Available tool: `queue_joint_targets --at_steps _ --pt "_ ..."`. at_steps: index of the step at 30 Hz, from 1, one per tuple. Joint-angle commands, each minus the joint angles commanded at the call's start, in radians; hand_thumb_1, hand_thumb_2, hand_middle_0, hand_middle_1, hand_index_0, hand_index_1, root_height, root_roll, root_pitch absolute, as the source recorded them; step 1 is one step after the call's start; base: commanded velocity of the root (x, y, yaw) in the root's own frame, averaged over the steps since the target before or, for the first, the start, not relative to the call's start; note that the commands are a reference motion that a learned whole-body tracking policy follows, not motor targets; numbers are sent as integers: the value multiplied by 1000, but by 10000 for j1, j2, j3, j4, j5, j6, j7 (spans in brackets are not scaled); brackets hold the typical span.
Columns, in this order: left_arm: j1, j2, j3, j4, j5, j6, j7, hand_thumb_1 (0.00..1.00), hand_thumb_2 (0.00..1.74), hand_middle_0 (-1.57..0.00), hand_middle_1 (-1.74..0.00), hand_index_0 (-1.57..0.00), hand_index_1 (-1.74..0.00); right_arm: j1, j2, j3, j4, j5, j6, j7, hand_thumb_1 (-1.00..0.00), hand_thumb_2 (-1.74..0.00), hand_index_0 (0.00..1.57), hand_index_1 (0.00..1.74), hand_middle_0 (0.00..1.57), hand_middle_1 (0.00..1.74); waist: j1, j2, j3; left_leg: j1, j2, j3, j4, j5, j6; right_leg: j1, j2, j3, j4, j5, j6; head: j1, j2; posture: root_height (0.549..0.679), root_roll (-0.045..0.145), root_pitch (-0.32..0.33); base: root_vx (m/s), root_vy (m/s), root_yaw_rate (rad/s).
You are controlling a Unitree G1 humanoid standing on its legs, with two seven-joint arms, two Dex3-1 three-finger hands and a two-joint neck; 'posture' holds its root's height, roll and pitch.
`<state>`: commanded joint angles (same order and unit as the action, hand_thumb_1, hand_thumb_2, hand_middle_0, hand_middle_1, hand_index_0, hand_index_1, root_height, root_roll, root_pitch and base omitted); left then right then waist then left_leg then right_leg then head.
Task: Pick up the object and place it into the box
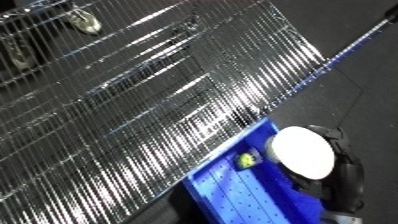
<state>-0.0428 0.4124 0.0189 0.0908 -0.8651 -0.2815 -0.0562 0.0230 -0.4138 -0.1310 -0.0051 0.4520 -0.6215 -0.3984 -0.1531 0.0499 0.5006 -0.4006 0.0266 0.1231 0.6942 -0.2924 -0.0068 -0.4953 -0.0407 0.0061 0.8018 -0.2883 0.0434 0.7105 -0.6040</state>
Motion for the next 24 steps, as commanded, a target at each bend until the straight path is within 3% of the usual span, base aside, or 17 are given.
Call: queue_joint_targets --at_steps 2,3,5,10,17,24 --pt "-9 -71 -72 55 -76 -45 5 1000 1740 -1570 -1740 -1570 -1740 113 -56 -114 198 138 -98 -15 -750 -1305 1178 1305 1178 1305 -91 69 9 145 -34 69 -115 21 -12 66 -14 46 -104 18 -13 226 -27 641 90 37 -7 88 -70" --pt "-9 -71 -72 55 -76 -45 5 1000 1740 -1570 -1740 -1570 -1740 113 -56 -114 198 138 -98 -15 -750 -1305 1178 1305 1178 1305 -91 69 9 145 -34 69 -115 21 -12 66 -14 46 -104 18 -13 226 -27 641 90 37 -9 90 -68" --pt "-70 -153 -197 79 -118 -61 29 1000 1740 -1570 -1740 -1570 -1740 183 -138 -191 475 249 -204 -94 -600 -1044 942 1044 942 1044 -162 143 21 304 -91 133 -256 51 -16 138 -31 72 -249 76 -29 417 30 643 96 34 -17 55 -15" --pt "-238 -232 -375 138 -148 -100 96 1000 1740 -1570 -1740 -1570 -1740 116 -246 -195 808 335 -380 -180 -350 -609 549 609 549 609 -199 229 44 471 -169 152 -454 108 -26 217 -56 84 -432 154 -41 472 202 645 100 33 -20 34 16" --pt "-408 -313 -516 220 -178 -188 246 1000 1740 -1570 -1740 -1570 -1740 -24 -255 -53 840 239 -356 -360 0 0 0 0 0 0 -191 296 69 499 -240 117 -573 173 -31 201 -43 94 -472 173 -69 306 328 645 102 35 -14 24 7" --pt "-443 -356 -541 317 -186 -235 235 1000 1740 -1570 -1740 -1570 -1740 -48 -138 61 850 276 -293 -344 0 0 0 0 0 0 -136 284 82 449 -284 51 -569 194 -7 149 -14 71 -355 133 -106 114 329 644 101 36 0 8 22"
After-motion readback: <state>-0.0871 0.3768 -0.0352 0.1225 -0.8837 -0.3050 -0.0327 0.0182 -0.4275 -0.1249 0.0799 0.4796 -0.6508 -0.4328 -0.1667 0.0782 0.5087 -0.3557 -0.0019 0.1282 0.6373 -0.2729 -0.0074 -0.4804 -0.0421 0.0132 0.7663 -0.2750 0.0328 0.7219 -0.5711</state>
